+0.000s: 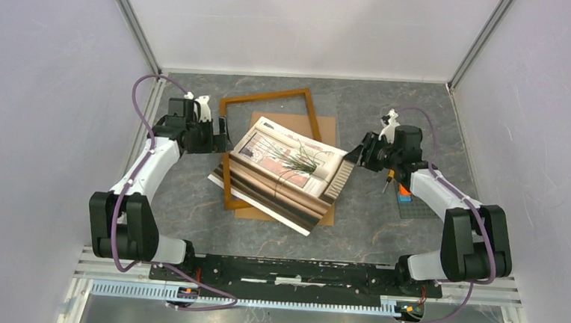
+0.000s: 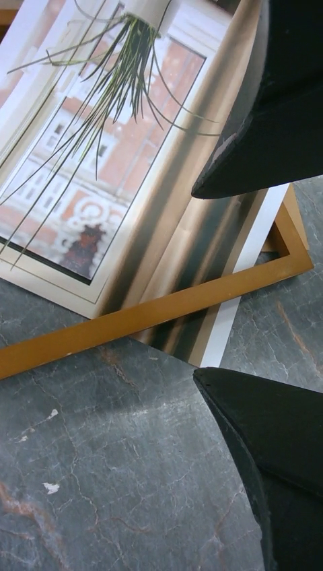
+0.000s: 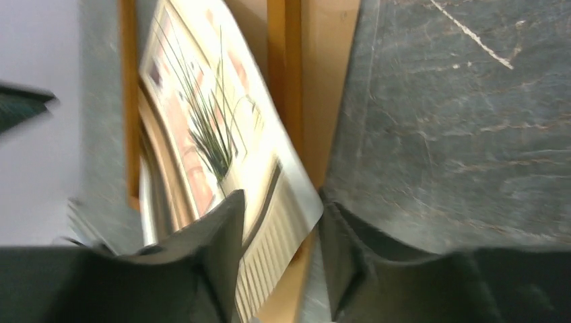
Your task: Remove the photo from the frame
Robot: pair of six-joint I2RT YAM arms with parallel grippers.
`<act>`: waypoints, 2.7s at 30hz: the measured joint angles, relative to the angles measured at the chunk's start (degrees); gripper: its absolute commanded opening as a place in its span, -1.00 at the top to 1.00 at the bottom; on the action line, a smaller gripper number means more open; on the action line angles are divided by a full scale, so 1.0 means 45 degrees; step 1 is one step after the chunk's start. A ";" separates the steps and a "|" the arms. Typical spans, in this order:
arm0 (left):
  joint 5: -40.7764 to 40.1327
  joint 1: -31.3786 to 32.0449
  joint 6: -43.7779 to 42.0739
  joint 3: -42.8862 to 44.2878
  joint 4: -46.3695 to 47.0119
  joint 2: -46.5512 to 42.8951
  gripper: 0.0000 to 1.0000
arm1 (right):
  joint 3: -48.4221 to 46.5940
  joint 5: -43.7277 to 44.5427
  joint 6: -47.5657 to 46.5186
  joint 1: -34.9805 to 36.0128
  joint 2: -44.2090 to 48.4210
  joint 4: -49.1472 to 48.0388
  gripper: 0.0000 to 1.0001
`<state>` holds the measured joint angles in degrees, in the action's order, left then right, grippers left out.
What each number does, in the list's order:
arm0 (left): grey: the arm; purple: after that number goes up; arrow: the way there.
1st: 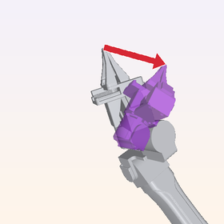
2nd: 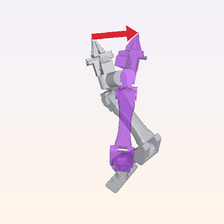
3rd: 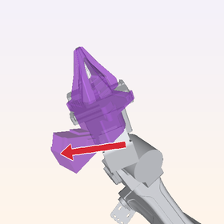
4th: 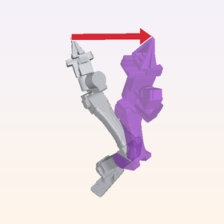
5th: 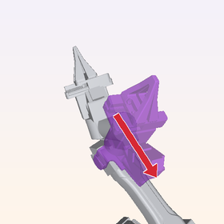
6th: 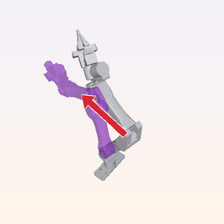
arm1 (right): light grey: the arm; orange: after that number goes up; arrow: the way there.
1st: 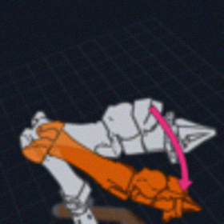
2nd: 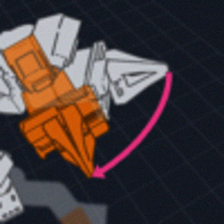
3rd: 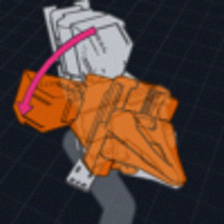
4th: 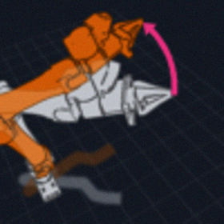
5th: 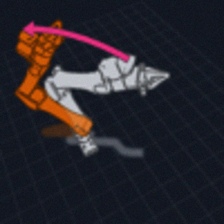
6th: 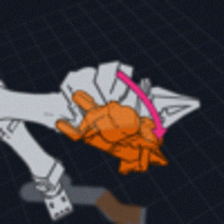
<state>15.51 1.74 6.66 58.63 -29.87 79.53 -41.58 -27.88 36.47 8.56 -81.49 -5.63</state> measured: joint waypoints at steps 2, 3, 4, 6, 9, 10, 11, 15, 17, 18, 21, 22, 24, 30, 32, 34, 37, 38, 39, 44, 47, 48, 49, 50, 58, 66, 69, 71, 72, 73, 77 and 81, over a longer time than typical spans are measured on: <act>0.0000 -0.0039 0.0005 -0.0146 0.0029 -0.0019 -1.00 | -0.0233 -0.0287 -0.1719 -0.0068 0.0238 0.1438 -0.83; 0.0000 -0.0039 0.0005 -0.0199 0.0039 -0.0019 -1.00 | -0.0597 -0.0384 -0.2827 -0.0117 0.0209 0.2467 -0.84; 0.0005 -0.0039 0.0000 -0.0219 0.0019 -0.0019 -1.00 | -0.1258 -0.0452 -0.4265 -0.0141 0.0024 0.3871 -0.86; 0.0024 -0.0034 0.0000 -0.0223 0.0058 -0.0019 -1.00 | -0.2919 -0.0593 -0.6819 -0.0194 -0.0680 0.6120 -0.90; 0.0087 -0.0029 0.0000 -0.0223 0.0170 -0.0019 -1.00 | -0.6266 -0.0937 -1.0350 -0.0253 -0.2492 0.8709 -0.89; 0.0141 -0.0029 0.0000 -0.0223 0.0219 -0.0019 -1.00 | -0.7407 -0.1059 -1.1288 -0.0257 -0.3181 0.9418 -0.87; 0.0243 -0.0029 0.0000 -0.0223 0.0301 -0.0019 -1.00 | -0.8714 -0.1200 -1.2206 -0.0223 -0.3988 1.0214 -0.84; 0.0335 -0.0029 0.0000 -0.0223 0.0418 -0.0019 -1.00 | -1.2954 -0.1574 -1.4542 0.0053 -0.7077 1.2488 -0.68; 0.0340 -0.0029 0.0000 -0.0223 0.0461 -0.0019 -1.00 | -1.4178 -0.1632 -1.5300 0.0325 -0.8257 1.3420 -0.67; 0.0340 -0.0029 -0.0005 -0.0223 0.0481 -0.0019 -1.00 | -1.4440 -0.1661 -1.5586 0.0510 -0.8694 1.3794 -0.67; 0.0330 -0.0029 -0.0005 -0.0223 0.0500 -0.0039 -1.00 | -1.4285 -0.1651 -1.6092 0.1132 -0.9364 1.4698 -0.68; 0.0321 -0.0029 -0.0005 -0.0223 0.0500 -0.0068 -1.00 | -1.4115 -0.1617 -1.6150 0.1326 -0.9437 1.4824 -0.67; 0.0321 -0.0029 -0.0010 -0.0228 0.0510 -0.0180 -1.00 | -1.3760 -0.1501 -1.6189 0.1734 -0.9466 1.4989 -0.67; 0.0325 -0.0029 -0.0010 -0.0287 0.0573 -0.0423 -1.00 | -1.3726 -0.1078 -1.6058 0.2346 -0.9802 1.4887 -0.69; 0.0325 -0.0029 -0.0005 -0.0291 0.0573 -0.0423 -1.00 | -1.3736 -0.0918 -1.5956 0.2307 -1.0059 1.4819 -0.69; 0.0325 -0.0029 -0.0005 -0.0291 0.0593 -0.0423 -1.00 | -1.3736 -0.0801 -1.5883 0.2283 -1.0331 1.4790 -0.67; 0.0330 -0.0029 -0.0010 -0.0296 0.0636 -0.0423 -1.00 | -1.3950 -0.0889 -1.5781 0.2254 -1.0409 1.4926 -0.30; 0.0330 -0.0029 -0.0010 -0.0306 0.0665 -0.0423 -1.00 | -1.4037 -0.0918 -1.5776 0.2249 -1.0443 1.4945 -0.13; 0.0330 -0.0029 -0.0010 -0.0311 0.0665 -0.0423 -1.00 | -1.4139 -0.0996 -1.5732 0.2239 -1.0520 1.4989 0.15; 0.0325 -0.0029 -0.0010 -0.0379 0.0665 -0.0423 -1.00 | -1.4304 -0.1564 -1.5752 0.2186 -1.0715 1.5382 1.00; 0.0301 -0.0029 -0.0010 -0.0379 0.0670 -0.0423 -1.00 | -1.3998 -0.1904 -1.5518 0.1967 -1.0438 1.5378 1.00; 0.0282 -0.0029 -0.0010 -0.0379 0.0675 -0.0423 -1.00 | -1.3755 -0.2069 -1.5475 0.1865 -1.0258 1.5358 1.00; 0.0253 -0.0029 -0.0010 -0.0379 0.0675 -0.0423 -1.00 | -1.3498 -0.2259 -1.5387 0.1729 -1.0054 1.5344 1.00; 0.0238 -0.0029 -0.0010 -0.0379 0.0680 -0.0423 -1.00 | -1.3163 -0.2531 -1.5290 0.1511 -0.9772 1.5261 1.00; 0.0136 -0.0068 0.0005 -0.0359 0.0733 -0.0117 -1.00 | -0.8165 -0.5027 -1.1982 -0.1190 -0.5246 1.0792 1.00; -0.0102 -0.0248 0.0005 -0.0189 0.0690 0.0471 -1.00 | -0.3167 -0.5829 -0.4736 -0.0379 -0.3580 0.2501 1.00; -0.0141 -0.0291 0.0005 -0.0185 0.0665 0.0593 -1.00 | -0.2701 -0.5707 -0.2744 0.0053 -0.4036 0.0481 1.00; -0.0141 -0.0413 0.0005 -0.0185 0.0661 0.0738 -1.00 | -0.2701 -0.5581 -0.1870 0.0340 -0.4342 -0.0656 1.00; -0.0131 -0.0491 0.0005 -0.0180 0.0656 0.0816 -1.00 | -0.2701 -0.5474 -0.1404 0.0520 -0.4449 -0.1205 1.00; -0.0121 -0.0631 0.0005 -0.0146 0.0631 0.0962 -1.00 | -0.2686 -0.5401 -0.1020 0.0661 -0.4532 -0.1690 1.00; -0.0073 -0.1195 0.0005 0.0403 0.0544 0.1899 -1.00 | -0.2380 -0.5047 0.0296 0.1156 -0.4575 -0.3172 0.93; 0.0238 -0.1515 -0.0010 0.1486 0.0500 0.3191 -1.00 | -0.2025 -0.4804 0.0568 0.1462 -0.4575 -0.3317 -0.03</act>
<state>16.58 -5.08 6.61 65.32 -27.62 93.89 -50.70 -49.50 39.03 15.14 -102.08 -20.56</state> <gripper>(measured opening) 0.996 0.225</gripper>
